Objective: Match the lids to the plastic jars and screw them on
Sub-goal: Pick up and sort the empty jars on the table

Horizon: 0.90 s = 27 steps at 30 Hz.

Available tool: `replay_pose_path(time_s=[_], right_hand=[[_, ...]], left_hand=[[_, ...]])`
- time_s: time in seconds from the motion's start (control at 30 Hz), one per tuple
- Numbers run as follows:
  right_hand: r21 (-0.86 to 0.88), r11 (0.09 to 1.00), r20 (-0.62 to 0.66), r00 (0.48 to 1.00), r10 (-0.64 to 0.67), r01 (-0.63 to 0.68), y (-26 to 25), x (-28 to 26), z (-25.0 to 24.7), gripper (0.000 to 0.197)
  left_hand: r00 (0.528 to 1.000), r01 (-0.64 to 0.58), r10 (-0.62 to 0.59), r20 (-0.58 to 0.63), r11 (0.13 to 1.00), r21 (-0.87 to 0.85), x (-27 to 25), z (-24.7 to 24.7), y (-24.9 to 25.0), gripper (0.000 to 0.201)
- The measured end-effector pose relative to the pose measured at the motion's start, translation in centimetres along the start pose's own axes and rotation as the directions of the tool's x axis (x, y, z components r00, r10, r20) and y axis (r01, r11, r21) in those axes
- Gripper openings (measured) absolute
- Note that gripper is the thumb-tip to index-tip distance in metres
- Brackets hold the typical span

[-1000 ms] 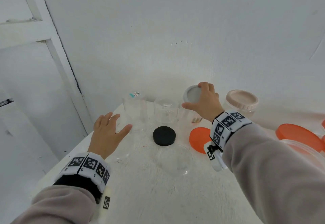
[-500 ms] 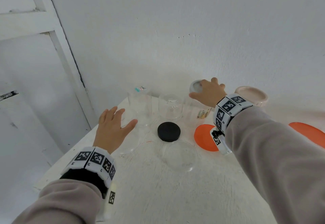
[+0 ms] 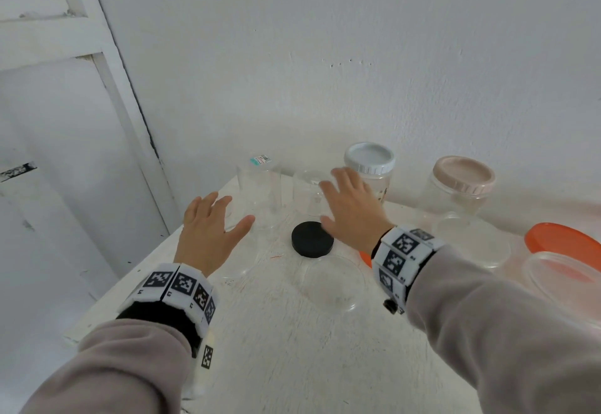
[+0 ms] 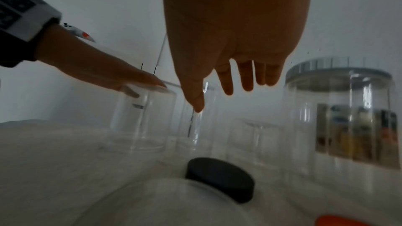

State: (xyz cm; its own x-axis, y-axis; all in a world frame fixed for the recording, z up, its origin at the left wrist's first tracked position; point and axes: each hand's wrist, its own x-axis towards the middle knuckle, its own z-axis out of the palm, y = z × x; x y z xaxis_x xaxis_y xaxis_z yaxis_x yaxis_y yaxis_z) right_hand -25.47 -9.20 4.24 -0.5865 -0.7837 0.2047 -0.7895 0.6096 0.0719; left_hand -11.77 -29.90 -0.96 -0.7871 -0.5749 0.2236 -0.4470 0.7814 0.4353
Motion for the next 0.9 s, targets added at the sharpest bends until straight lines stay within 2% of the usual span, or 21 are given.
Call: replay_pose_path(time_s=[0.07, 0.13, 0.23, 0.3, 0.57, 0.7, 0.8, 0.9], right_hand=[[0.060, 0.998, 0.095, 0.995, -0.027, 0.021, -1.1, -1.0, 1.3, 0.055], [0.113, 0.993, 0.254, 0.967, -0.007, -0.023, -1.7, -1.9, 2.5, 0.065], [0.126, 0.985, 0.508, 0.860, 0.040, -0.120, -2.2, -3.2, 3.8, 0.083], [0.129, 0.978, 0.585, 0.809, 0.058, -0.164, -2.3, -4.0, 4.6, 0.090], [0.153, 0.963, 0.632, 0.771, 0.075, -0.220, -1.9, -5.5, 4.9, 0.102], [0.222, 0.944, 0.612, 0.789, 0.058, -0.242, -1.1, -7.0, 4.4, 0.103], [0.313, 0.909, 0.597, 0.801, 0.036, -0.274, -0.1, -8.3, 3.7, 0.099], [0.402, 0.866, 0.575, 0.818, 0.012, -0.296, 1.0, -9.8, 2.9, 0.092]], left_hand=[[1.000, 0.000, 0.000, 0.002, 1.000, 0.005, 0.0, 0.0, 0.0, 0.068], [1.000, 0.005, -0.005, 0.005, 1.000, 0.009, 0.0, 0.0, 0.1, 0.068], [1.000, 0.005, -0.005, 0.007, 0.999, 0.035, 0.0, 0.0, 0.1, 0.070], [1.000, 0.005, -0.005, -0.001, 0.999, 0.053, -0.1, 0.0, 0.2, 0.074], [0.999, 0.030, -0.034, 0.028, 0.990, 0.139, -0.4, -0.3, 0.7, 0.082], [0.994, 0.104, -0.108, 0.031, 0.988, 0.110, -1.2, -0.6, 1.2, 0.081], [0.993, 0.113, -0.117, 0.036, 0.990, 0.085, -2.0, -1.0, 1.4, 0.084], [0.994, 0.099, -0.100, -0.040, 0.994, -0.036, -3.3, -1.6, 1.8, 0.092]])
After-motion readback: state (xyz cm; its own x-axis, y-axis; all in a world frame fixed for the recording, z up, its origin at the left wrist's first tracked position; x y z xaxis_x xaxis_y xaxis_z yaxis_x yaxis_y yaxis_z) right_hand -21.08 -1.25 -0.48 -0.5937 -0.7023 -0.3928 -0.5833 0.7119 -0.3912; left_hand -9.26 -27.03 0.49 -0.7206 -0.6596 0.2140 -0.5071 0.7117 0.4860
